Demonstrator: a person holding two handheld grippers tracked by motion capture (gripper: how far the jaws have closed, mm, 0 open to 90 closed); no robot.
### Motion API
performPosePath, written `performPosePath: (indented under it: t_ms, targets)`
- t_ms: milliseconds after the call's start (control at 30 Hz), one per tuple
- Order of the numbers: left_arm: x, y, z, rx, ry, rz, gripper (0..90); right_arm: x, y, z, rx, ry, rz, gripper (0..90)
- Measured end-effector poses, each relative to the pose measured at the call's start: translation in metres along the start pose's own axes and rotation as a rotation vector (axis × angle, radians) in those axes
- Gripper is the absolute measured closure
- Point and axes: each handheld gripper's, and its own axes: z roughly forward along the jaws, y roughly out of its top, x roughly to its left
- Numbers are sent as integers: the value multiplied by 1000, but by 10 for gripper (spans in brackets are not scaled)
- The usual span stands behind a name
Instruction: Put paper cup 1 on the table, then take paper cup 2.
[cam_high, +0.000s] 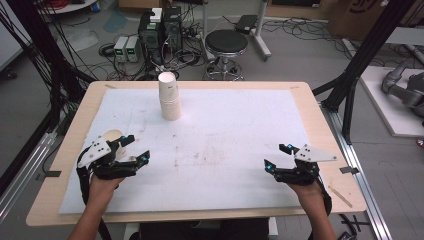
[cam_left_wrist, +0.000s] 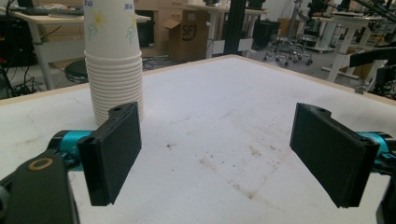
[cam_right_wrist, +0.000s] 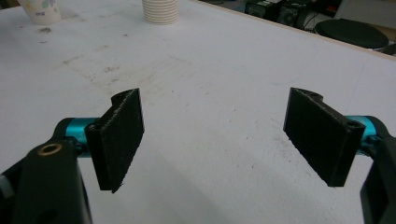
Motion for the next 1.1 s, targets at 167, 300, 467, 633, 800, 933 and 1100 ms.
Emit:
performPosePath:
  t_ms: [167, 300, 467, 633, 800, 933, 1100]
  targets:
    - [1, -2, 1, 5, -6, -4, 167, -1, -1, 1, 5, -2, 2, 208]
    - [1, -3, 3, 5, -10, -8, 166, -1, -1, 0, 0, -5, -2, 207]
    - [0, -4, 5, 22, -13, 3, 166, 0, -2, 0, 10, -1, -5, 208]
    - [-6, -5, 6, 36, -16, 13, 169, 0, -3, -3, 4, 2, -10, 208]
    - [-10, -5, 8, 41, -16, 21, 169, 0, -2, -2, 2, 13, -12, 208]
    - [-10, -6, 12, 50, -17, 19, 169, 1, -1, 0, 5, 18, -10, 208]
    - [-10, 3, 19, 40, -8, 16, 170, 1, -1, 0, 0, 25, -13, 208]
